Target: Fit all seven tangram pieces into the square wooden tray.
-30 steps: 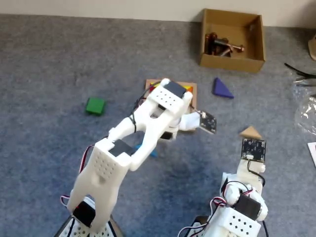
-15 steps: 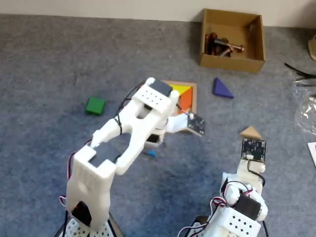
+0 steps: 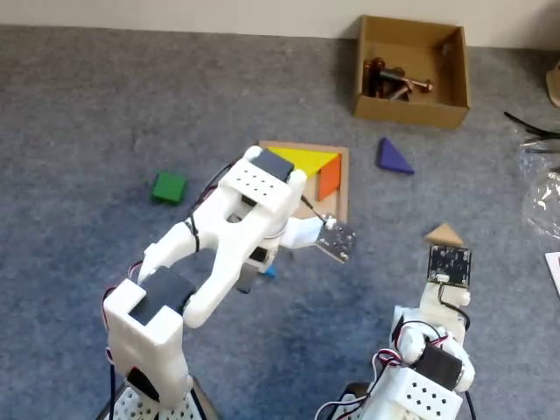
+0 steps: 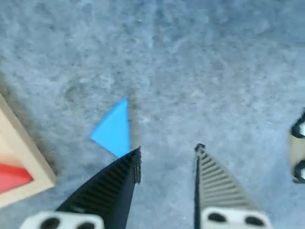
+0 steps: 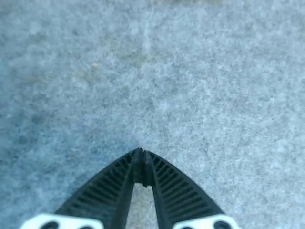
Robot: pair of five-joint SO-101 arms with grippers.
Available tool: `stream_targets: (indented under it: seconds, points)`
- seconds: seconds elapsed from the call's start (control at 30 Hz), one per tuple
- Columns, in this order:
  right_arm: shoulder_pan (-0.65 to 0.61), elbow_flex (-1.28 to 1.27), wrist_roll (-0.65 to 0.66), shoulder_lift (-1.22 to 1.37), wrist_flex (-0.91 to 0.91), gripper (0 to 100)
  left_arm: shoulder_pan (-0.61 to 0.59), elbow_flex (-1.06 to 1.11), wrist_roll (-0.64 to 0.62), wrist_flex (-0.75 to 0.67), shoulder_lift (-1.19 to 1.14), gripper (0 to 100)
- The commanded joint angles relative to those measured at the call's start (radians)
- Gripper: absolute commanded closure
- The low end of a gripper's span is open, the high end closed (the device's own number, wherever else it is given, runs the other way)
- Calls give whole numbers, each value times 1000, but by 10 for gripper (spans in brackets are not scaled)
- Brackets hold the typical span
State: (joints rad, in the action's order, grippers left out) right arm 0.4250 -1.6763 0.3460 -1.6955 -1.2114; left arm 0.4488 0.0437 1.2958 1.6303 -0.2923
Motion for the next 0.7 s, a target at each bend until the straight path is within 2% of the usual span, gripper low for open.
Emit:
stream_targets:
  seconds: [0.0,0.2,0.37,0.5,0.67]
  points:
    - [15,-116,-2,-15,18,993,-12,-16,48,-38,-28,845]
    - [15,-116,-2,-15,18,993,-13,-18,51,-40,-58,843]
    - [15,-116,-2,-15,18,993,-28,-90,48,-41,-65,752]
    - [15,-116,-2,-15,18,993,-45,-124,49,-44,-67,745]
    - [15,-116,-2,-15,18,993,-70,-111,49,-163,-67,744]
